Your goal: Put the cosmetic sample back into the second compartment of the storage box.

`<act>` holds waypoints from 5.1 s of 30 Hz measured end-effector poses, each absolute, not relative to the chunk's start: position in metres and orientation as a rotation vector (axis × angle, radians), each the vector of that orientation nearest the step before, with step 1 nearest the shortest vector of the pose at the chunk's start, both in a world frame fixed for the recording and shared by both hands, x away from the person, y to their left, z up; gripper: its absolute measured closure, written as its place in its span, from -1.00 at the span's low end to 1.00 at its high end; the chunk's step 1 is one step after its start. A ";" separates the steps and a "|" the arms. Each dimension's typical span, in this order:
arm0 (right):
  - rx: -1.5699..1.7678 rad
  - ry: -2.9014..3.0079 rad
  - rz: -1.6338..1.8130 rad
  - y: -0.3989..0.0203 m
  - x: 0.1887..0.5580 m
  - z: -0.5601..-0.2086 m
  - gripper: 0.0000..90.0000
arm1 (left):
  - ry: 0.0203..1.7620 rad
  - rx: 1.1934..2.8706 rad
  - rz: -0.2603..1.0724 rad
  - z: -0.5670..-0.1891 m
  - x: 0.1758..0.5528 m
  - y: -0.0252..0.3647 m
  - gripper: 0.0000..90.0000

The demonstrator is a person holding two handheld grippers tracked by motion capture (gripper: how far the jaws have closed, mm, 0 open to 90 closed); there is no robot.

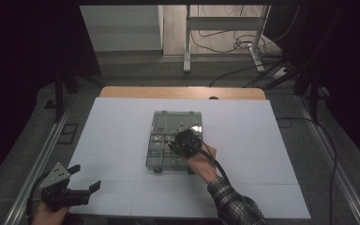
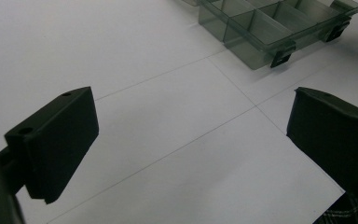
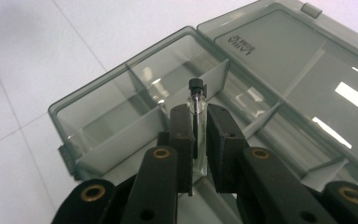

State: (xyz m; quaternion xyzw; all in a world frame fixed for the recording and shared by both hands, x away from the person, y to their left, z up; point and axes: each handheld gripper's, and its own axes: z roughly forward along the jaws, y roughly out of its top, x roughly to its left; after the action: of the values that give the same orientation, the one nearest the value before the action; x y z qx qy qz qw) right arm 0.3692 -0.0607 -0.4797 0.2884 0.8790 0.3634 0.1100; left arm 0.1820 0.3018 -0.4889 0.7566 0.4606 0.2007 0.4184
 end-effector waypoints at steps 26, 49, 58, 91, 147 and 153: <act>0.854 2.572 1.035 -0.047 0.386 -0.493 0.67 | 1.148 1.915 0.507 -0.489 0.182 0.300 -0.94; 0.872 2.610 1.125 -0.055 0.378 -0.482 0.12 | 1.150 1.920 0.508 -0.489 0.183 0.299 -0.94; 0.859 2.632 1.096 -0.055 0.374 -0.481 -0.18 | 1.150 1.925 0.518 -0.488 0.182 0.298 -0.94; 0.871 2.669 1.096 -0.075 0.367 -0.477 -0.83 | 1.145 1.923 0.521 -0.488 0.182 0.298 -0.94; 0.864 2.656 1.072 -0.117 0.332 -0.474 -0.95 | 1.131 1.922 0.522 -0.488 0.181 0.299 -0.94; 0.856 2.635 1.094 -0.126 0.327 -0.471 -0.95 | 1.130 1.922 0.523 -0.488 0.181 0.298 -0.94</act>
State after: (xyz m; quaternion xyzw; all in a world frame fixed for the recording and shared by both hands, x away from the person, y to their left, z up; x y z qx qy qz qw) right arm 0.3265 -0.1261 -0.4710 0.2866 0.8816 0.3660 0.0815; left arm 0.1807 0.2985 -0.4880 0.7644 0.4493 0.2079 0.4131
